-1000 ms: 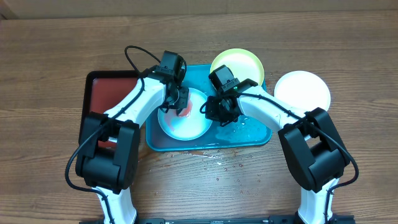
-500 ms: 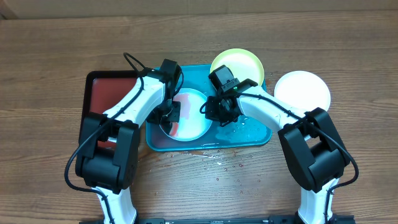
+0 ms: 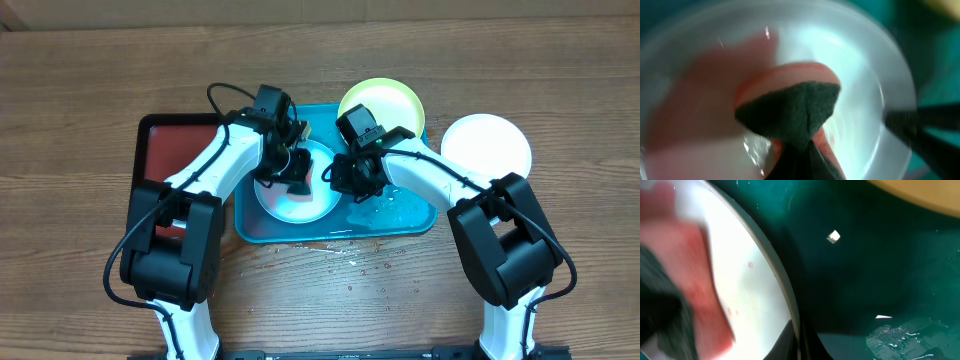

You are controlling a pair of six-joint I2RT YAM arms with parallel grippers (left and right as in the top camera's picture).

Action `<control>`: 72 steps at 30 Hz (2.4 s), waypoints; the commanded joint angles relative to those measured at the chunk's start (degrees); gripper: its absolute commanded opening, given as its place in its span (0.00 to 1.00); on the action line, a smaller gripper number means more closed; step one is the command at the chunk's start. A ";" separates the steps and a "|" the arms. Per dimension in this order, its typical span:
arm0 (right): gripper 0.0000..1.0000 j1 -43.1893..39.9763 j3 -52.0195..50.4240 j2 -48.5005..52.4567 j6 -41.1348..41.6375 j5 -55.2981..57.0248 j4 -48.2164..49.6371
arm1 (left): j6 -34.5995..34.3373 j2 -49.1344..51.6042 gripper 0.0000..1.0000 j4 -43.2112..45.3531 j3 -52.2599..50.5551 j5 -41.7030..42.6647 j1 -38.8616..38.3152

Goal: Clean dirty plates on tray and stack at the side
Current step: 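Scrub the light blue plate with the sponge in the left gripper, then lift sponge away and tilt the light blue plate up with right gripper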

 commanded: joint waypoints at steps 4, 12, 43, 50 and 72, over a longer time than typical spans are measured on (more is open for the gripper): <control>0.04 -0.09 -0.15 2.54 -0.17 2.08 -0.46 | -4.48 1.64 0.04 5.44 -0.02 -21.27 -0.31; 0.04 -0.09 -0.15 2.54 -0.17 2.23 -0.42 | -11.23 1.60 0.04 -6.27 8.85 -37.31 1.11; 0.04 7.67 3.08 -15.50 -3.98 34.27 -17.99 | -10.01 1.95 0.04 -30.51 26.60 -11.80 4.09; 0.04 14.40 3.17 -15.78 4.00 54.21 -23.43 | -11.08 2.40 0.04 -29.64 25.14 -11.78 3.98; 0.04 28.13 3.93 -19.04 7.78 94.01 -27.65 | -11.08 2.47 0.04 -27.85 25.14 -12.07 2.16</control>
